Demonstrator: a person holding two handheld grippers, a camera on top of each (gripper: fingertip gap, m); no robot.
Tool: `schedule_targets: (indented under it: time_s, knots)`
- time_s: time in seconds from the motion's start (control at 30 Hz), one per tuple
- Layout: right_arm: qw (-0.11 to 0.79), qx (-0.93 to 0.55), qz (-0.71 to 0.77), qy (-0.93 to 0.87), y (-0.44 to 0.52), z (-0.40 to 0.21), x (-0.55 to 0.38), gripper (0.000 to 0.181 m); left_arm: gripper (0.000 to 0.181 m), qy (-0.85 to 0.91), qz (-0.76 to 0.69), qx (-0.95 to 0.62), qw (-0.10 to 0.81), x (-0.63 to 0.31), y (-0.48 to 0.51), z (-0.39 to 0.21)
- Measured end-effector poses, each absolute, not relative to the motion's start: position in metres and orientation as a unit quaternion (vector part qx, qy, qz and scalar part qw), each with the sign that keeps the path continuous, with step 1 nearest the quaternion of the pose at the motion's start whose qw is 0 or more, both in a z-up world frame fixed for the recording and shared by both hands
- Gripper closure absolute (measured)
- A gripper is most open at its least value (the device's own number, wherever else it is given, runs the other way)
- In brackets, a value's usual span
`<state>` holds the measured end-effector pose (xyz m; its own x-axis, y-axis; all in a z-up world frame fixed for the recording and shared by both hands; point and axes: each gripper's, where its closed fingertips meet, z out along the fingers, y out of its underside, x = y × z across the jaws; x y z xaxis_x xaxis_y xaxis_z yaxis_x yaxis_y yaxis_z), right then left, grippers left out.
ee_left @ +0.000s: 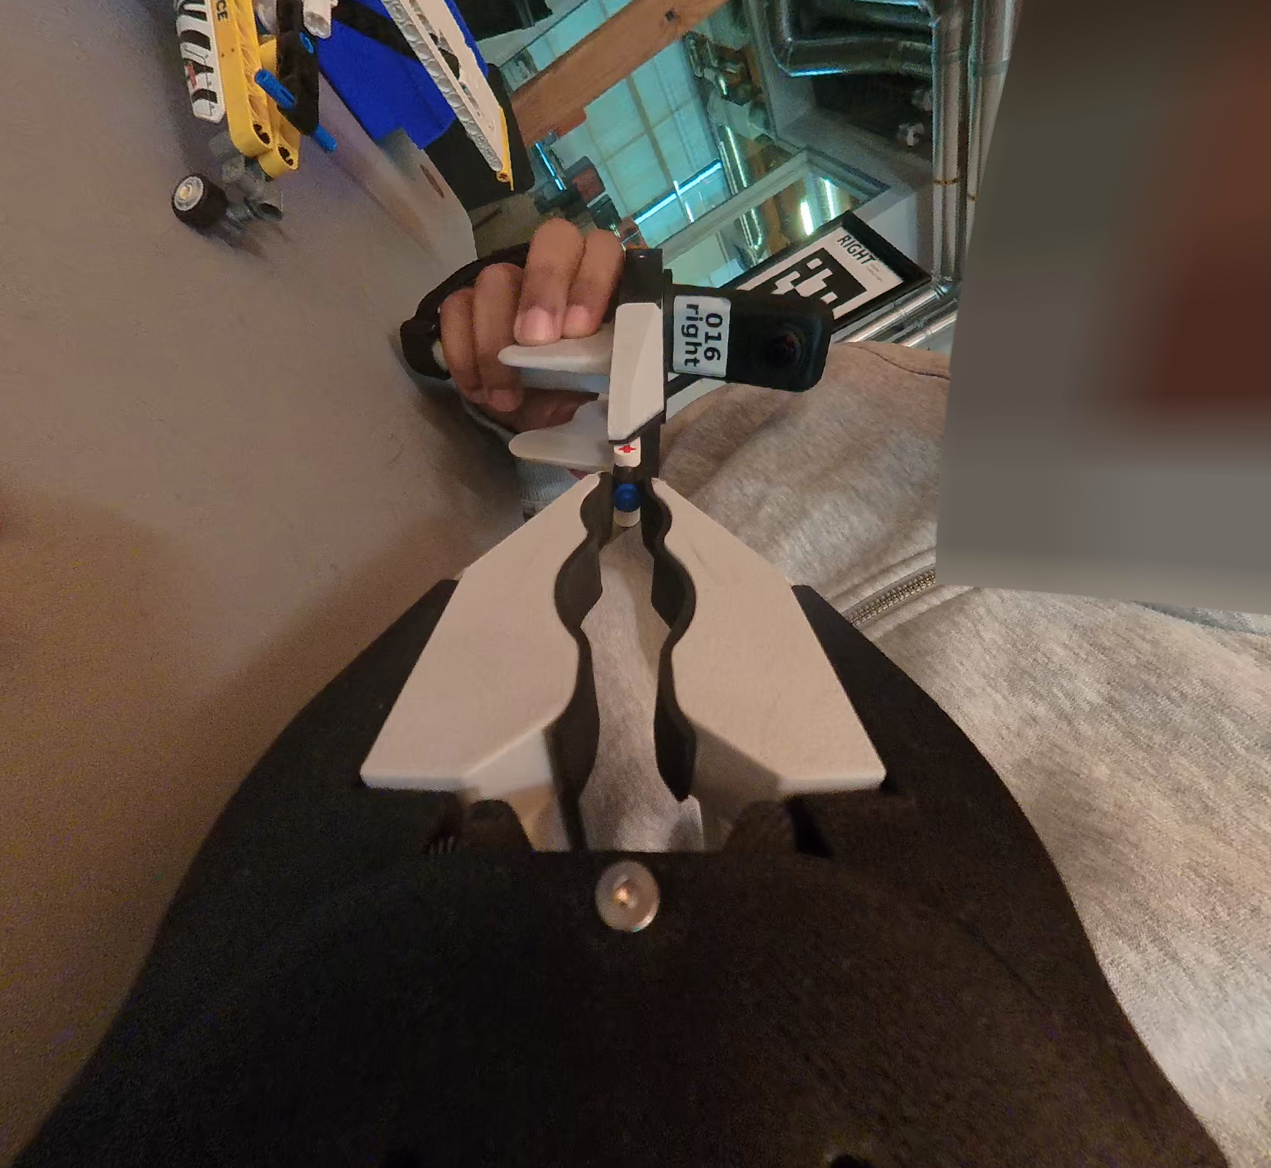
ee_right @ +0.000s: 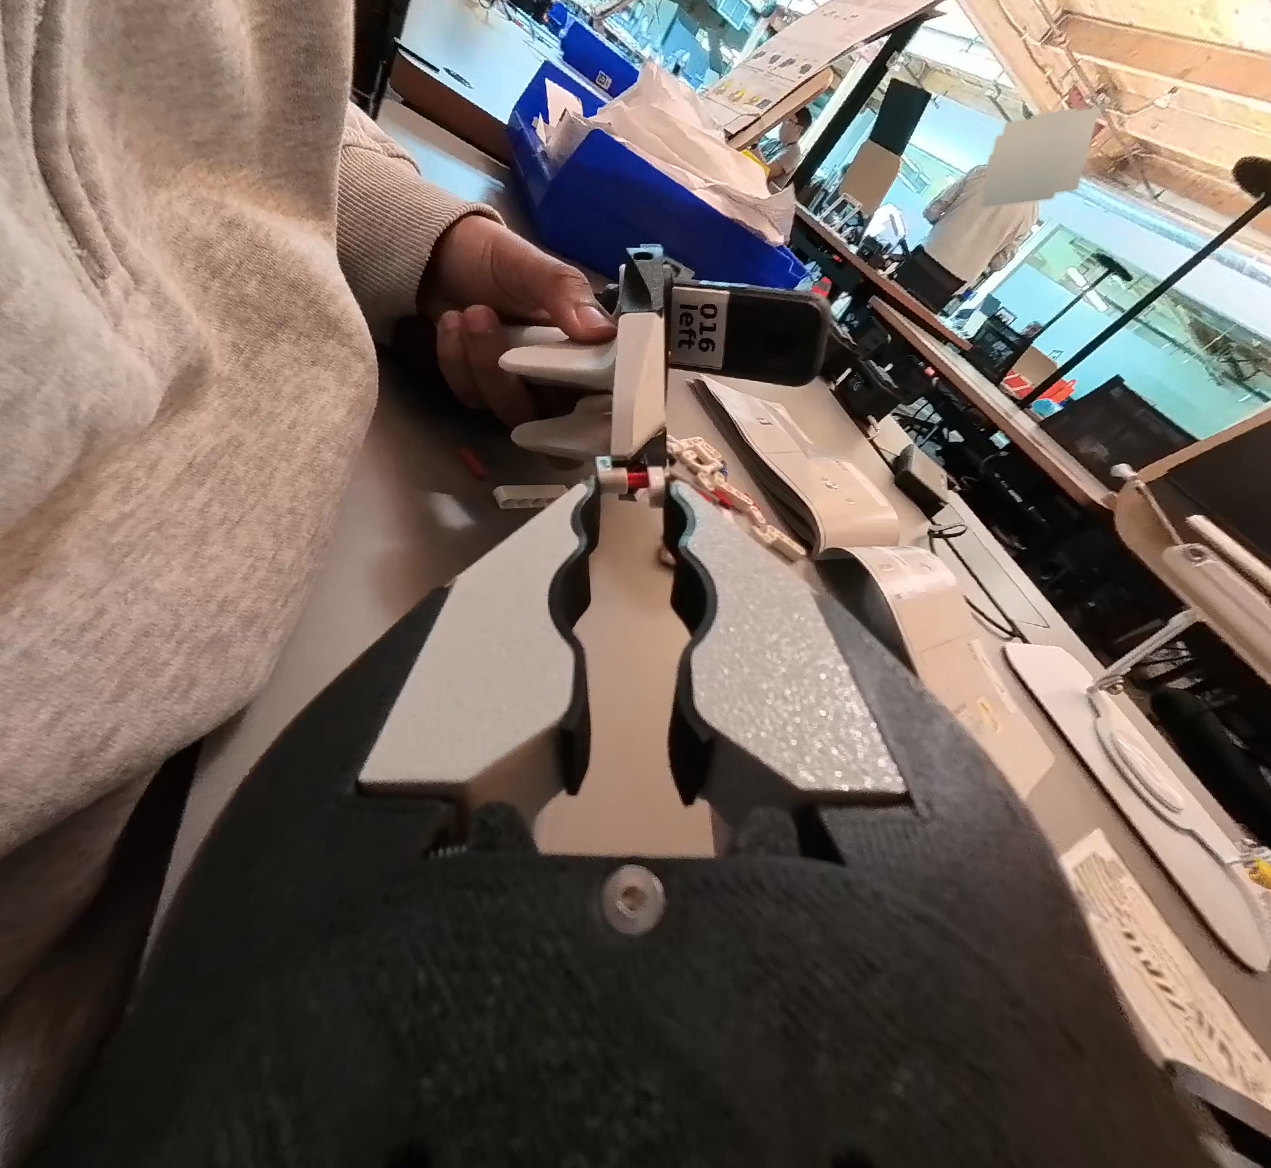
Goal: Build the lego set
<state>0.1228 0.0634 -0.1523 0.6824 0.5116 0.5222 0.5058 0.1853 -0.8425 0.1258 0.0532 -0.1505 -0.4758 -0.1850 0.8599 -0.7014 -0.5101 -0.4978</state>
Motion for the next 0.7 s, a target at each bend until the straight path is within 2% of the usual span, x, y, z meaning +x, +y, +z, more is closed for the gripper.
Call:
schedule_targets:
  time_s: [0.4,0.53,0.7]
  knots:
    - [0.645,-0.652,0.044,-0.396,0.063,-0.158,0.122,0.165,0.176,-0.467,0.716,0.488,0.176,0.126,0.053,-0.154]
    - [0.647,-0.666,0.061,-0.365,0.068,-0.154,0.129,0.165,0.172,-0.48,0.72,0.492,0.098,0.134,0.061,-0.15]
    - [0.652,-0.674,0.169,-0.305,0.066,-0.14,0.134,0.164,0.142,-0.52,0.728,0.446,-0.031,0.133,0.062,-0.131]
